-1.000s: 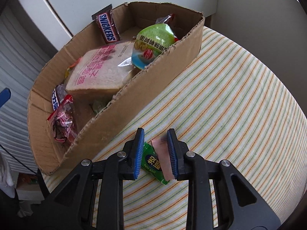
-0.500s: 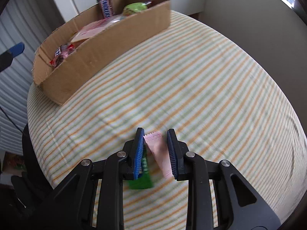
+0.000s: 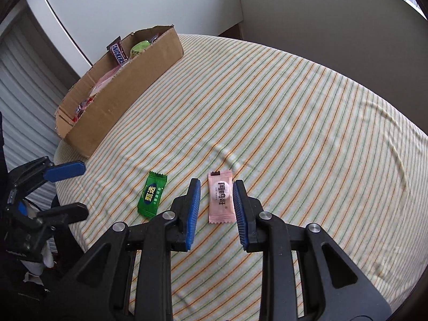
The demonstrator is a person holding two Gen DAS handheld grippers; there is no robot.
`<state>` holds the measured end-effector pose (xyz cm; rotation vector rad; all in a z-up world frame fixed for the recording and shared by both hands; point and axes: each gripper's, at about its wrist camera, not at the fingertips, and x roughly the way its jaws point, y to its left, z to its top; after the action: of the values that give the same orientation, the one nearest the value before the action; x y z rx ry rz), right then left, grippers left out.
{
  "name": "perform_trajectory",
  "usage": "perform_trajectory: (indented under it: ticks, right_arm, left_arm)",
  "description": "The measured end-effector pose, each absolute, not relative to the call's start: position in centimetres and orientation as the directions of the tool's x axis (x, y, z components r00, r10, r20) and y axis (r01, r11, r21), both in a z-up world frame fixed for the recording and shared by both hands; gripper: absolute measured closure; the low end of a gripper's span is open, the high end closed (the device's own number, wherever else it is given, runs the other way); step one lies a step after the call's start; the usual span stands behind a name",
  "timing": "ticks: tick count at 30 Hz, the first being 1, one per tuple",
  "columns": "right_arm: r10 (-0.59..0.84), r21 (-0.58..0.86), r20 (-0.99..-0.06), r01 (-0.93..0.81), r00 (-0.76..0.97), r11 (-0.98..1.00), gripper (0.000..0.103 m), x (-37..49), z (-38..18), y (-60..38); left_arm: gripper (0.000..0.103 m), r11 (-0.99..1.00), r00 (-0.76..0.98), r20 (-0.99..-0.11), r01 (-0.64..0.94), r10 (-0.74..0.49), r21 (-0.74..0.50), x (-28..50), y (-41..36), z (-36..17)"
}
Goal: Organize snacks
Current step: 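Close right gripper on the pink candy while left gripper reaches the green wrapped packet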
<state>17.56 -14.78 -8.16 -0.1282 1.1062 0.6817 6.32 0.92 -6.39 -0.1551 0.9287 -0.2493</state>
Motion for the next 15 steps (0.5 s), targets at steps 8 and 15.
perform_trajectory:
  ticks: [8,15]
  right_arm:
    - [0.434,0.219,-0.865,-0.589,0.252,0.778,0.077,17.8,-9.0,-14.3]
    - [0.417,0.204,-0.876,-0.6,0.24,0.773,0.077,18.2,-10.0,-14.0]
  left_arm:
    - [0.055,0.953,0.498,-0.812,0.153,-0.304,-0.263,8.7,-2.0,-9.0]
    - [0.059,0.963,0.495,-0.826,0.144,-0.27,-0.229,9.9,-2.7,-9.3]
